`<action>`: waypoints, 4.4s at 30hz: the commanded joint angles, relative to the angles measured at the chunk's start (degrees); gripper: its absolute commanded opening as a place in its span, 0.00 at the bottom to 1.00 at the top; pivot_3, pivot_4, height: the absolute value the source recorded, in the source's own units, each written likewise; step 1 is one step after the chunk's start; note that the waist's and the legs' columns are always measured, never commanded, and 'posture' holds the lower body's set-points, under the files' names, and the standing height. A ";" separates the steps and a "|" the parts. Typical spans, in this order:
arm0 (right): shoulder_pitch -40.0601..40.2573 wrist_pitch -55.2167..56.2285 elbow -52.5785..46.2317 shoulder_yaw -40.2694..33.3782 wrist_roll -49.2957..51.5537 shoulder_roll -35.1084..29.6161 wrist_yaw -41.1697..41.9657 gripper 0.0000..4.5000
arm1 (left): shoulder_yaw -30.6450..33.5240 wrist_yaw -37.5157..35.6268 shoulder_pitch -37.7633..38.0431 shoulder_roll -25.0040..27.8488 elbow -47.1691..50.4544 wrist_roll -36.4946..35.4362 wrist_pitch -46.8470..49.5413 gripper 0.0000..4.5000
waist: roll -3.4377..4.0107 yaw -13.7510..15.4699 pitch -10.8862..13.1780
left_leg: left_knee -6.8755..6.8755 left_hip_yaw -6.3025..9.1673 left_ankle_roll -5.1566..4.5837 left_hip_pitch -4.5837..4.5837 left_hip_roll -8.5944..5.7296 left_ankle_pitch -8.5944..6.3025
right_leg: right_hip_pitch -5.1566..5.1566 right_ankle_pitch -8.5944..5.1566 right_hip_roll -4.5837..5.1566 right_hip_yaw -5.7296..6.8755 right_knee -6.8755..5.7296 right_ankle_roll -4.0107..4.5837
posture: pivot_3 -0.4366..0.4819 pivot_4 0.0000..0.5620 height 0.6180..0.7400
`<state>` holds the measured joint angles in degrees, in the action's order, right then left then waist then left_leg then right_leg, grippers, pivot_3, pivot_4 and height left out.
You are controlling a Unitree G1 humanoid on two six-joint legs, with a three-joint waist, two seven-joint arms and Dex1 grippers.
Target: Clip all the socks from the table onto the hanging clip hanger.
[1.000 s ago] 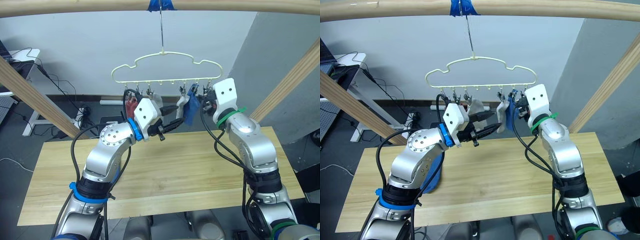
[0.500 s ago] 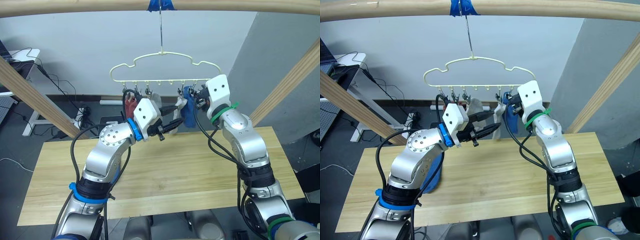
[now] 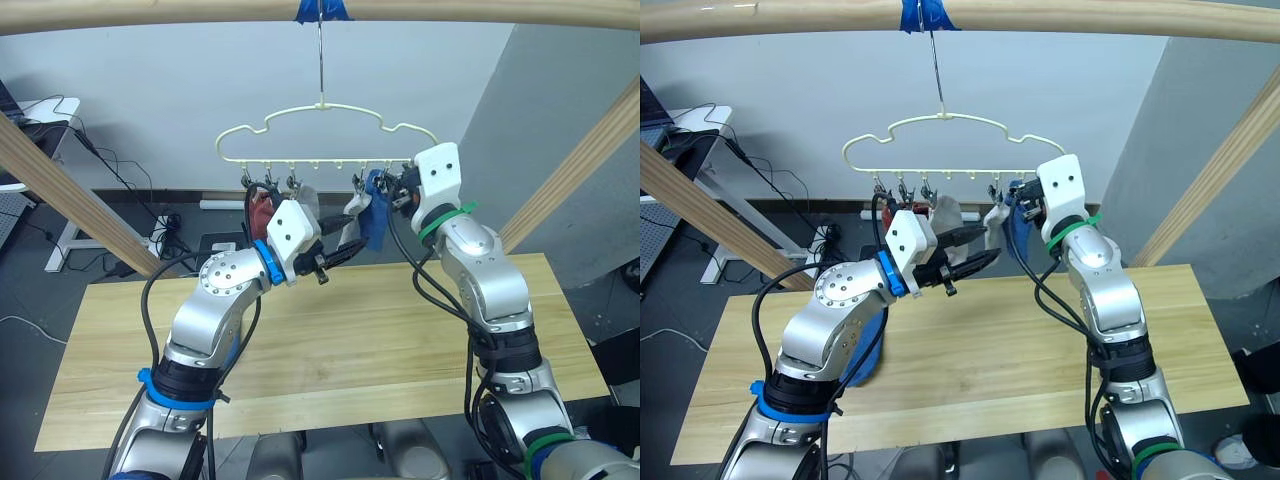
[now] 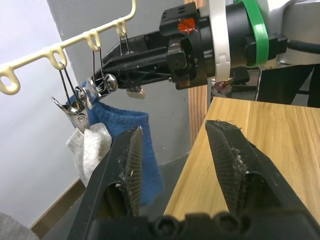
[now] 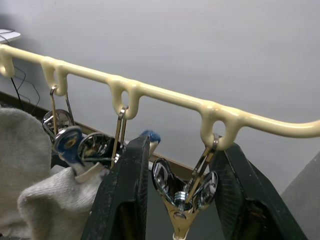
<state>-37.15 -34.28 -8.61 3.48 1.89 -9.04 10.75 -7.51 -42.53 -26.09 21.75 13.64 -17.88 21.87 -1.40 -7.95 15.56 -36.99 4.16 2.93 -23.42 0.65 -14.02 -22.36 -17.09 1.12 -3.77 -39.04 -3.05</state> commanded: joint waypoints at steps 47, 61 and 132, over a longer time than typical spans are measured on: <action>-1.91 -1.15 -1.97 0.06 2.05 0.87 0.07 0.00 | 23.09 30.77 16.87 -3.43 -27.78 7.22 6.17 1.00 | 0.01 0.00 -0.01 | -0.02 0.04 0.00 0.05 -0.01 0.00 | 0.01 0.01 0.04 0.05 -0.10 0.01 | 0.29 0.45 1.00; -1.36 -2.11 -2.98 0.23 2.00 1.60 0.39 0.00 | 22.03 26.50 15.18 -2.59 -29.08 5.44 7.45 0.58 | 0.04 -0.01 -0.03 | -0.02 0.03 0.00 0.10 0.01 0.00 | 0.04 0.01 0.07 0.03 -0.12 0.01 | 0.29 0.46 1.00; -2.80 -7.54 -5.21 -1.91 4.35 2.15 -1.31 0.00 | 9.14 16.74 -4.72 -31.35 -17.73 -18.92 14.95 0.01 | 0.04 -0.39 -0.03 | -0.02 -0.06 0.00 0.00 -0.03 0.00 | 0.02 0.00 -0.01 -0.04 0.04 0.00 | 0.24 0.44 1.00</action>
<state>-39.13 -42.05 -10.61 1.75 5.77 -7.05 9.63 1.59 -25.66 -29.68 -8.32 -5.38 -35.80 37.99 -1.36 -8.34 15.54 -37.01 4.10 2.93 -23.42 0.62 -14.02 -22.34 -17.08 1.10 -3.81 -39.01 -3.05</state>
